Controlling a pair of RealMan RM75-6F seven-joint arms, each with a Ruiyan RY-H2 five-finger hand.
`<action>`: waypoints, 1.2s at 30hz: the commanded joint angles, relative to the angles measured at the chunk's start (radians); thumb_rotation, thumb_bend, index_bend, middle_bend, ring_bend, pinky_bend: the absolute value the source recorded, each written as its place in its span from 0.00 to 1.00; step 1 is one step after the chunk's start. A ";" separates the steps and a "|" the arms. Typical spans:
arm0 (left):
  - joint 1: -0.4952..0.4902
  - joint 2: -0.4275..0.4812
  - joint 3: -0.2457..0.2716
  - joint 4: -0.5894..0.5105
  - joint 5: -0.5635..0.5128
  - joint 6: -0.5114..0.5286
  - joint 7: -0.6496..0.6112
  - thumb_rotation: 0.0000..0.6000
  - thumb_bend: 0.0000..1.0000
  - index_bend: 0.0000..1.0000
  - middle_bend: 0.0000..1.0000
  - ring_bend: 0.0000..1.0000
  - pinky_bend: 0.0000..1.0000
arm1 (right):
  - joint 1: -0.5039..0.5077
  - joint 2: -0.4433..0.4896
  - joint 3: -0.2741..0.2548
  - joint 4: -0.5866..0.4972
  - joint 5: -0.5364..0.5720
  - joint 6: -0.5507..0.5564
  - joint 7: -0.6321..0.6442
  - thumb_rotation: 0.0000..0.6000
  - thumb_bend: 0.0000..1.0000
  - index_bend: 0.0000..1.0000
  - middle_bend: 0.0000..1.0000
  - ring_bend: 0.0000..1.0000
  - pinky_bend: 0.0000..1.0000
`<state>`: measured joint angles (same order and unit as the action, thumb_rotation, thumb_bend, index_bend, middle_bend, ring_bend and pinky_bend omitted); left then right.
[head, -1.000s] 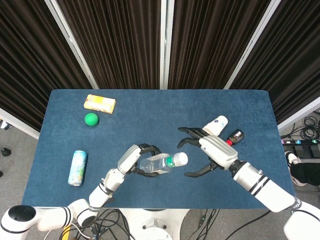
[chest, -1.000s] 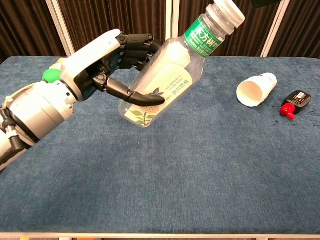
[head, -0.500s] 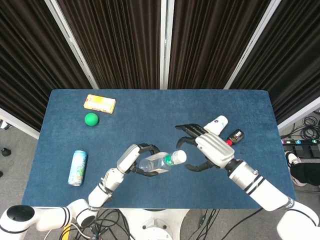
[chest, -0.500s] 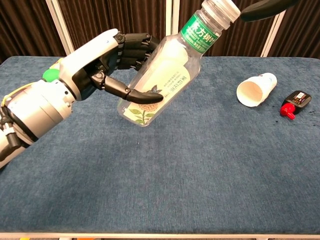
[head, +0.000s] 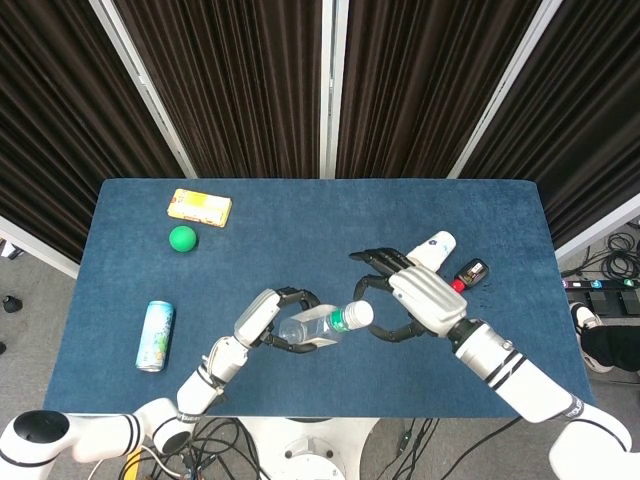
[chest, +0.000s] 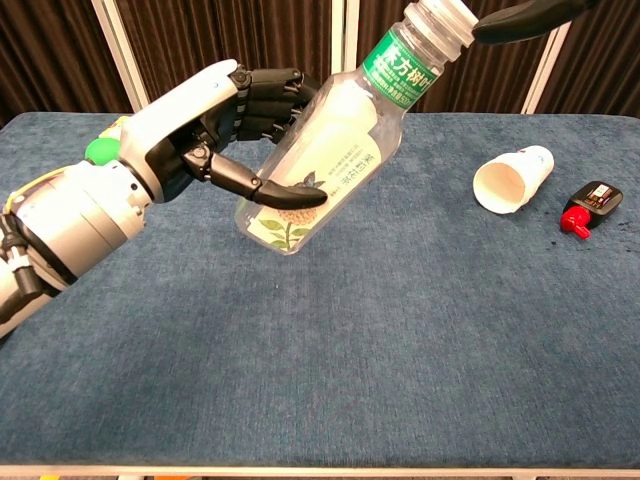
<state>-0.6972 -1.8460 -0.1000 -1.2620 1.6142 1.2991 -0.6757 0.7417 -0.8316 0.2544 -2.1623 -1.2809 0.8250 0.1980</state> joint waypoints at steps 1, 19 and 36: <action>0.000 0.001 0.000 0.000 -0.001 -0.001 -0.001 1.00 0.23 0.60 0.57 0.48 0.41 | 0.003 -0.005 0.001 0.002 0.005 0.000 -0.006 1.00 0.20 0.40 0.07 0.00 0.00; 0.005 0.015 0.002 -0.016 -0.006 -0.007 -0.020 1.00 0.23 0.60 0.57 0.48 0.42 | 0.021 -0.048 0.008 0.010 0.070 0.026 -0.087 1.00 0.33 0.54 0.14 0.00 0.00; 0.010 0.026 0.007 -0.020 -0.010 -0.016 -0.043 1.00 0.24 0.60 0.57 0.48 0.42 | -0.006 -0.089 0.012 0.026 0.040 0.101 -0.097 1.00 0.40 0.62 0.18 0.00 0.00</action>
<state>-0.6870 -1.8200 -0.0935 -1.2814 1.6043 1.2828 -0.7185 0.7381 -0.9201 0.2660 -2.1378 -1.2386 0.9236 0.0985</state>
